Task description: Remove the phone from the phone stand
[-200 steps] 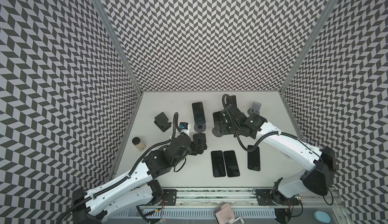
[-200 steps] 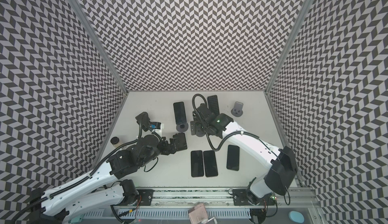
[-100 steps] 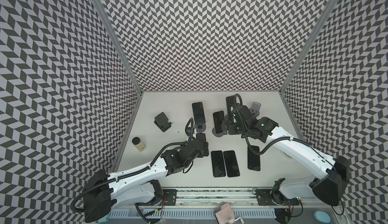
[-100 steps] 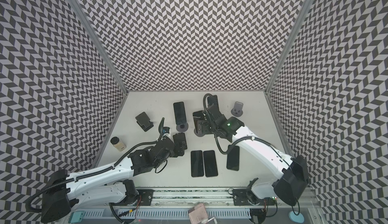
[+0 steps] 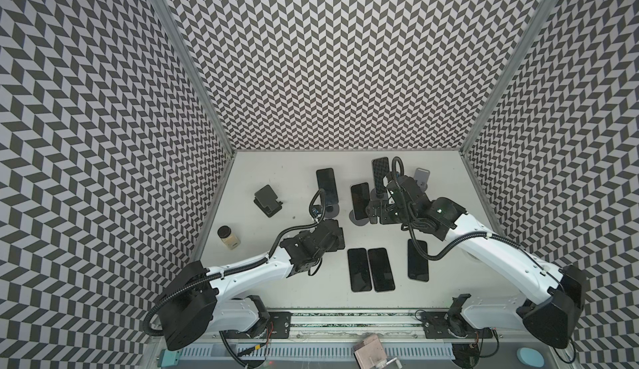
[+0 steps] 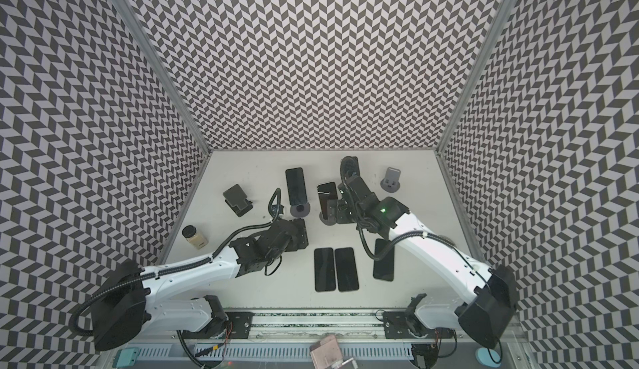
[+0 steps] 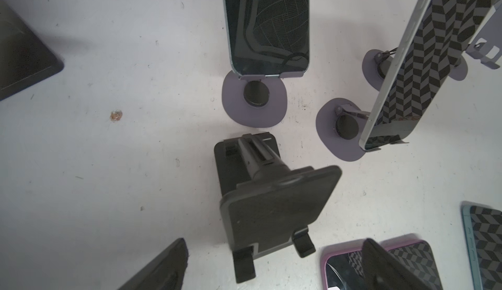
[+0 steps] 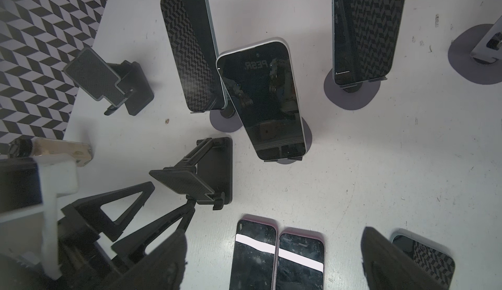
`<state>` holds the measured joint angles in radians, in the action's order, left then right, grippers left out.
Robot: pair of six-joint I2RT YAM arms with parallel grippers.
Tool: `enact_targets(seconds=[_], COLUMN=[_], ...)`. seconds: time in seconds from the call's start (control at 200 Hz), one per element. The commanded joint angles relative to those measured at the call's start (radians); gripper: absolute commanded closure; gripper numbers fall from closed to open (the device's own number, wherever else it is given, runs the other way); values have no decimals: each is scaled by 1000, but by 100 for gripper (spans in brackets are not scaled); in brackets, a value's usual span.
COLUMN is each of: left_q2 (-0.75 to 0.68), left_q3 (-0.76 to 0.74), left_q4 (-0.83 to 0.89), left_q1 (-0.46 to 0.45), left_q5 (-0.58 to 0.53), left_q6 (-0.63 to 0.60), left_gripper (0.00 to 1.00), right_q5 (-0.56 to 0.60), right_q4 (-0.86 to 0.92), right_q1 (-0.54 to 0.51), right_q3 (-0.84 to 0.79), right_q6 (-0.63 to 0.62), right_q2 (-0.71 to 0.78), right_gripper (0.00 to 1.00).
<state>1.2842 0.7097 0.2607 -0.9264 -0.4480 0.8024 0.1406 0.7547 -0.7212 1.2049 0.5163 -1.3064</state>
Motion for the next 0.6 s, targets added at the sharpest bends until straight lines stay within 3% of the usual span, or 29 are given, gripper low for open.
enact_targets(seconds=[0.0, 0.596], left_q2=[37, 211], left_q3=[51, 111], left_q4=[-46, -58], left_q1=[3, 41], left_q5=[-8, -51], left_q6=[1, -45], left_gripper=[0, 0], right_q5=[-8, -22], right_q4=[-39, -57], right_q1=[5, 6], right_q3=[-8, -32], right_q6=[-6, -16], right_q2=[32, 41], right_gripper=[2, 2])
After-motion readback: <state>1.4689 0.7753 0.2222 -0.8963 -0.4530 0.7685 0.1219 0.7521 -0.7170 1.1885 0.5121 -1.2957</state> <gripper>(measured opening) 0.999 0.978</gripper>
